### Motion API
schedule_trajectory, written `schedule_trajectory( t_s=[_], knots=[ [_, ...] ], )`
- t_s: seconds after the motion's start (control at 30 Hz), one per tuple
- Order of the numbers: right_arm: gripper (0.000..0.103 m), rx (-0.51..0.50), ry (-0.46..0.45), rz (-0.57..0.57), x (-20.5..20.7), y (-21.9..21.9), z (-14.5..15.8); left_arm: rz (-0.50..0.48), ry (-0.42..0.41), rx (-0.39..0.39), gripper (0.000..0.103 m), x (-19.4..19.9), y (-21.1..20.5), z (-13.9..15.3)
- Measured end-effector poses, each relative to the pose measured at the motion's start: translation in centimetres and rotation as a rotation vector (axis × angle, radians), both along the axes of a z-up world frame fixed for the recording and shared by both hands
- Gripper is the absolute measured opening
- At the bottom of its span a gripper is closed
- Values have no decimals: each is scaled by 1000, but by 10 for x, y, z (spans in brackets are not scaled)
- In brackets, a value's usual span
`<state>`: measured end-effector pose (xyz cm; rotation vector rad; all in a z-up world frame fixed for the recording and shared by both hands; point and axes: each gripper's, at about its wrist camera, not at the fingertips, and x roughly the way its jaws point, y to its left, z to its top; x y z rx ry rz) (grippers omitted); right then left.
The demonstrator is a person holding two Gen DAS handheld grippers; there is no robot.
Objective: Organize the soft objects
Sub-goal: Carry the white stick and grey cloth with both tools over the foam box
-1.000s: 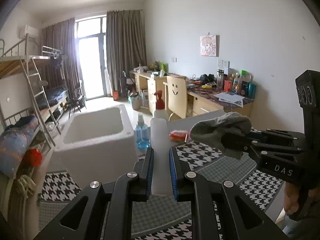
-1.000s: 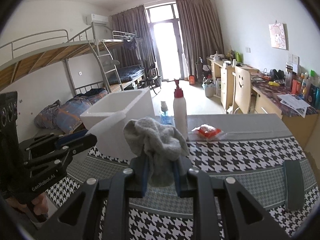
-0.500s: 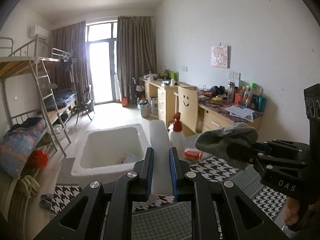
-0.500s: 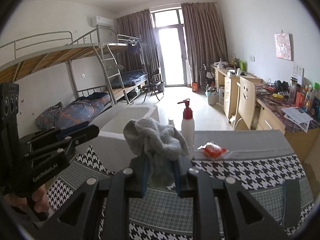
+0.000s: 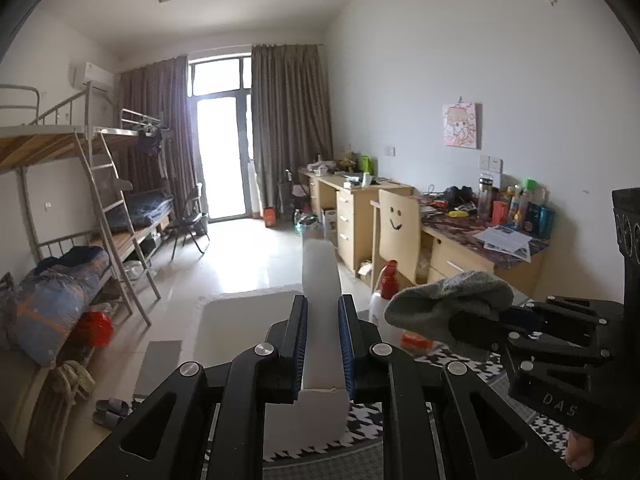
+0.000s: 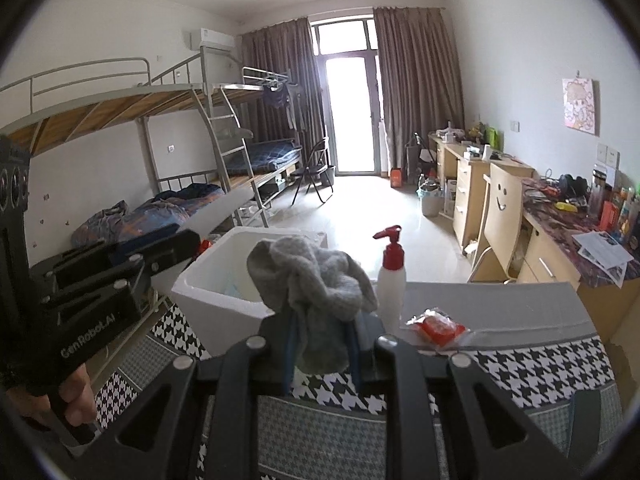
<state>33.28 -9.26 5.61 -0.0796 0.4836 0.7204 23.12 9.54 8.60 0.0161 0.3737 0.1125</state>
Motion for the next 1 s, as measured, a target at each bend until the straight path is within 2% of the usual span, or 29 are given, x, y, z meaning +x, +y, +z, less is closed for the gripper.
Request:
schedule_trajectory(
  t_s=[0.53, 1.0],
  knots=[
    [25, -32, 2, 53, 18, 45, 0, 116, 38, -15, 17, 34, 41, -13],
    [25, -63, 34, 53, 32, 67, -9, 116, 128, -74, 17, 62, 65, -39]
  ],
)
